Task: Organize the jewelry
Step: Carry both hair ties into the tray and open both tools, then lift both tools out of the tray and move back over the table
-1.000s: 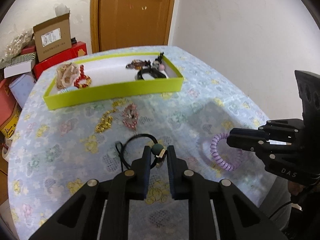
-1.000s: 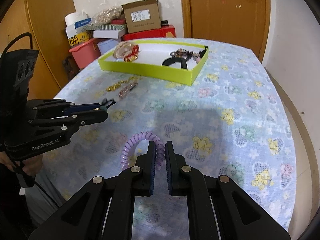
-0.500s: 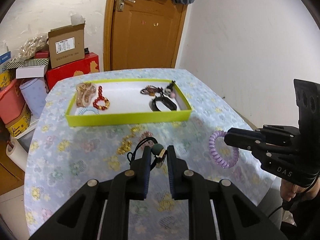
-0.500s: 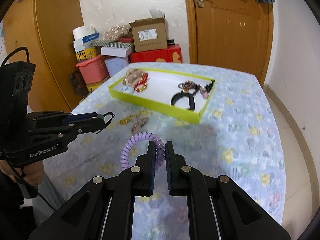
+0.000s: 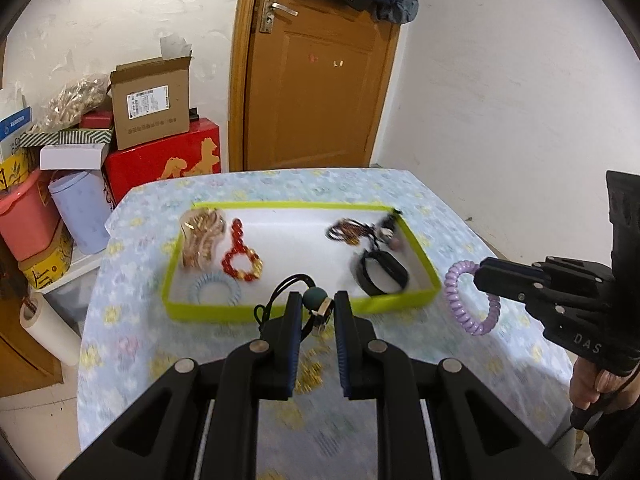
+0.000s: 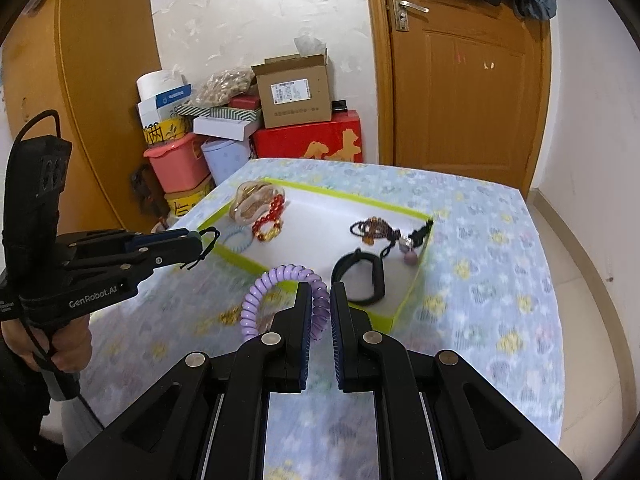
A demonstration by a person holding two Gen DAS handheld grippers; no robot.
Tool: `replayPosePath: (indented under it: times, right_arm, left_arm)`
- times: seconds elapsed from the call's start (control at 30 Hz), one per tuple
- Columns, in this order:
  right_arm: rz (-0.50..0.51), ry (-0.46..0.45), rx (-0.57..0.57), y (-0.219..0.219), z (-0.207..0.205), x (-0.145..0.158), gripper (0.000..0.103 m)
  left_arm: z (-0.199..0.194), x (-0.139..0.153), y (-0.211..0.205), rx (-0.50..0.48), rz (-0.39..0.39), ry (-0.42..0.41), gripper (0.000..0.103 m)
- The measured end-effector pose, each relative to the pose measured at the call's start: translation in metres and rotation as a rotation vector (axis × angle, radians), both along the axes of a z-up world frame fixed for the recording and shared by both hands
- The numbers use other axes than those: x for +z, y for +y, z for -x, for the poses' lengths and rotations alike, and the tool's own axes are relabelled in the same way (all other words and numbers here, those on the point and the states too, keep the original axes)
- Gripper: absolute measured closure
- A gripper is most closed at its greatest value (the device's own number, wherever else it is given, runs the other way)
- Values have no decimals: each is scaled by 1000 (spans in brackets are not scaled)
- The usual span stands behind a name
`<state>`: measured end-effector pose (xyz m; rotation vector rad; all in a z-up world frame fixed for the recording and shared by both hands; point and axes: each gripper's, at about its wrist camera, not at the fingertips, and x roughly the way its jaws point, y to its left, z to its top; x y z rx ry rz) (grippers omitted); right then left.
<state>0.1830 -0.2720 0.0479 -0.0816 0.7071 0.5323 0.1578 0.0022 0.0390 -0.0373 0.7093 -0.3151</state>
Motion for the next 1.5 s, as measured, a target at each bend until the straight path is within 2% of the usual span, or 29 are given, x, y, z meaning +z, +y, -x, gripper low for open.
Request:
replayPosePath:
  times: [0.33,0.7,0.93,1.17,1.3,1.4,1.5]
  right_arm:
    - [15,36,-6,22,-61,-17,94]
    - [70,112,22,57,-109,-57,94]
    - [108,154,45,68,-116,-74,93]
    - [94,181,34,65,-116,-74,93]
    - [88,168,31,62,-111,-69,86]
    - [78,161,21,59,-106,-63,81]
    - [62,149,16,53,-98,-56,81]
  left_arm:
    - [-58,-15,10,16,-4,21,87]
    - [-85,-57,16,4,1,100,87]
    - [-89,-69,15,-9,11,129,86]
    - [-88,-69,14,-16,12,136,86]
    - [-86,-67,16,-14,10,132,85]
    - [-82,-63,18,-10,10,124,73]
    - [-76,-58,20,2,20,113,70]
